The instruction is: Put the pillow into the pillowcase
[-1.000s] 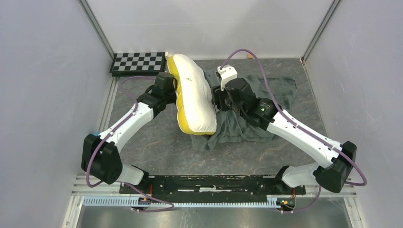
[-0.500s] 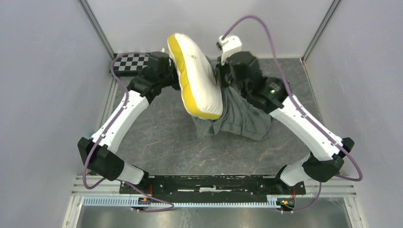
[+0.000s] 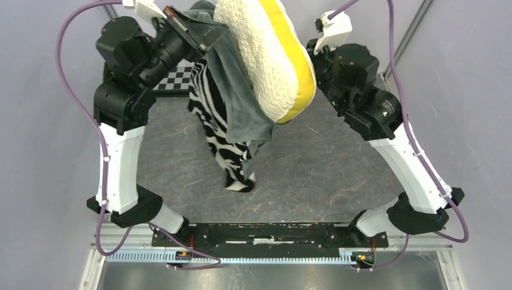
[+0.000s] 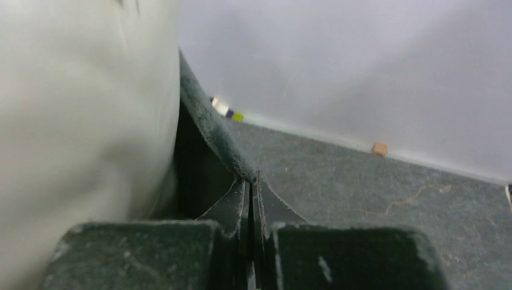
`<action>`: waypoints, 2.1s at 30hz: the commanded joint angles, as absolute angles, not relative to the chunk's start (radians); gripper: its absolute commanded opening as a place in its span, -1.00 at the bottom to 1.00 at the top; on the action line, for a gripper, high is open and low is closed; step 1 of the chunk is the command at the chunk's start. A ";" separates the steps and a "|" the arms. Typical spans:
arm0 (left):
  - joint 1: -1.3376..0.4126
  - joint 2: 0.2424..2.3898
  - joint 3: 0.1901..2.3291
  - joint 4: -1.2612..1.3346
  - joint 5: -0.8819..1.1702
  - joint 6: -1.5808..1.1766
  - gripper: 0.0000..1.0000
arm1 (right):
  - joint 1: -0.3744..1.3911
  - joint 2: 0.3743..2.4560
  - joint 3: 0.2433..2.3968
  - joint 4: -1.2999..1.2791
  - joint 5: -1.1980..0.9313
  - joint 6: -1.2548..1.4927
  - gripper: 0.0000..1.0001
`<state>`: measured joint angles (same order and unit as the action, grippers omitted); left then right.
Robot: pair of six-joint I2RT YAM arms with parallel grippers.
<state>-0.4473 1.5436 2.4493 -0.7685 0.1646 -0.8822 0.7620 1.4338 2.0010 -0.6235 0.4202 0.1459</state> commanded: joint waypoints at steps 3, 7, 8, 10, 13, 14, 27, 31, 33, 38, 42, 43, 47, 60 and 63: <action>-0.544 1.466 2.243 -0.796 0.227 -0.786 -0.95 | 0.714 1.496 2.298 -0.478 0.505 0.040 -1.00; -0.535 1.489 2.403 -0.800 0.141 -0.802 -0.95 | 0.716 1.442 2.116 -0.475 0.375 0.121 -1.00; -0.517 1.528 2.464 -0.792 0.122 -0.828 -0.95 | 0.725 1.410 2.055 -0.471 0.348 0.141 -0.99; -0.444 1.586 2.533 -0.720 0.148 -0.925 -0.95 | 0.750 1.337 1.924 -0.445 0.351 0.158 -1.00; -0.409 1.655 2.542 -0.651 0.248 -1.025 -0.95 | 0.751 1.281 1.894 -0.442 0.439 0.122 -1.00; -0.469 1.666 2.539 -0.667 0.253 -0.988 -0.95 | 0.740 1.312 1.976 -0.475 0.488 0.088 -1.00; -0.350 1.663 2.554 -0.581 0.300 -1.100 -0.95 | 0.686 1.288 1.788 -0.450 0.387 0.156 -1.00; -0.452 1.696 2.538 -0.628 0.362 -1.022 -0.95 | 0.675 1.274 1.895 -0.450 0.495 0.100 -0.99; -0.574 1.680 2.522 -0.702 0.316 -0.911 -0.95 | 0.644 1.348 2.078 -0.489 0.530 0.068 -0.99; -0.620 1.650 2.565 -0.697 0.276 -0.870 -0.95 | 0.617 1.423 2.236 -0.538 0.430 0.115 -1.00; -0.407 1.648 2.565 -0.553 0.316 -1.031 -0.95 | 0.665 1.265 1.896 -0.418 0.297 0.198 -1.00; -0.362 1.651 2.546 -0.521 0.324 -1.069 -0.95 | 0.676 1.242 1.849 -0.410 0.304 0.200 -0.99; -0.433 1.722 2.585 -0.527 0.378 -1.075 -0.95 | 0.659 1.252 1.944 -0.463 0.463 0.120 -1.00; -0.291 1.756 2.613 -0.433 0.437 -1.199 -0.95 | 0.642 1.246 1.855 -0.437 0.277 0.181 -1.00; -0.396 1.774 2.605 -0.464 0.443 -1.150 -0.95 | 0.625 1.286 1.941 -0.476 0.371 0.129 -1.00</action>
